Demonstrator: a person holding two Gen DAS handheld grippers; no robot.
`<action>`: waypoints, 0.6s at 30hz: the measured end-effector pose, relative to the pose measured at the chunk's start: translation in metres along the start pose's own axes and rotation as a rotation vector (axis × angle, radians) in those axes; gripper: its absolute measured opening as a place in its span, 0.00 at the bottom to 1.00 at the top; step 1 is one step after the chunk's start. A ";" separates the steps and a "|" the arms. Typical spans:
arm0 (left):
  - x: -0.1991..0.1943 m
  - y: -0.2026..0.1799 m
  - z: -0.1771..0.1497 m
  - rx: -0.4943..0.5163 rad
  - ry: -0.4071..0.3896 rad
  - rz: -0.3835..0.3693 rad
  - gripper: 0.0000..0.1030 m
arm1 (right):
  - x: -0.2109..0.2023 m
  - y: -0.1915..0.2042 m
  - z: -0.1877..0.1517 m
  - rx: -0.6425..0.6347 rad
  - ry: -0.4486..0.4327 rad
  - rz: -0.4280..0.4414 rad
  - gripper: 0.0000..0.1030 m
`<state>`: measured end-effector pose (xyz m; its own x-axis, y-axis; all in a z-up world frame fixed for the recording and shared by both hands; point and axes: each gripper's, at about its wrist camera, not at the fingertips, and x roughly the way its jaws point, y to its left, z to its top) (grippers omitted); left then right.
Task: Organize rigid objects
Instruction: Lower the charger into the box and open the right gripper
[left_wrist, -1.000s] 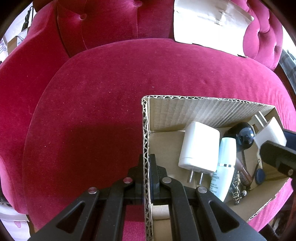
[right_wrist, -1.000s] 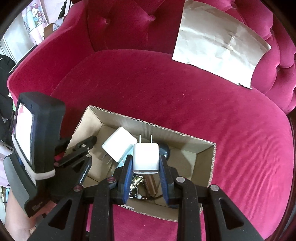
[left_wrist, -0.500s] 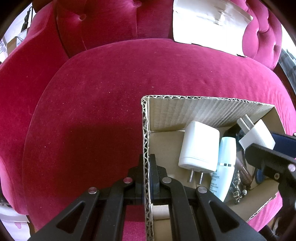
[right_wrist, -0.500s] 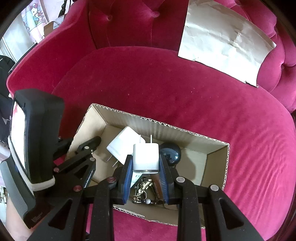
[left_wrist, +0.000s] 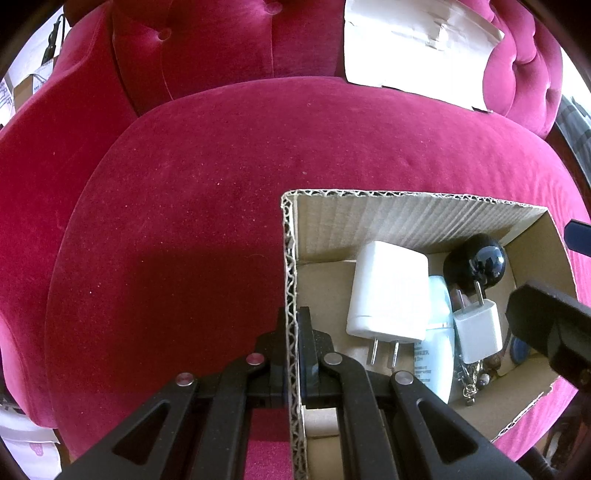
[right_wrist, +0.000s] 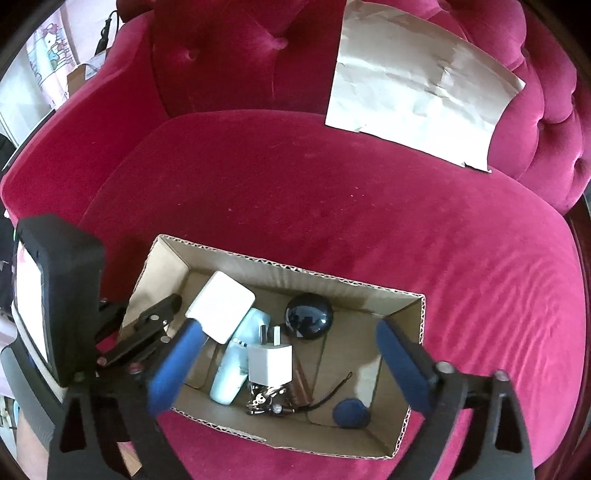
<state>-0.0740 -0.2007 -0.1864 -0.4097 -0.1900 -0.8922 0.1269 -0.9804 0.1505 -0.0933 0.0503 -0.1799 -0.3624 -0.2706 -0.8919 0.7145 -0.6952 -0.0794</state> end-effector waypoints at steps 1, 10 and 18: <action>0.000 0.000 0.000 0.000 0.000 0.000 0.03 | 0.000 -0.001 0.000 0.004 0.002 -0.001 0.99; 0.003 0.000 0.003 0.001 0.005 -0.002 0.03 | 0.006 -0.009 0.000 0.050 0.040 0.002 1.00; 0.004 -0.004 0.007 0.008 0.010 0.005 0.03 | 0.004 -0.025 -0.003 0.093 0.049 -0.013 1.00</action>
<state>-0.0827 -0.1978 -0.1873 -0.3999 -0.1941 -0.8958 0.1211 -0.9799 0.1583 -0.1110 0.0690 -0.1825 -0.3401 -0.2299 -0.9119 0.6507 -0.7576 -0.0517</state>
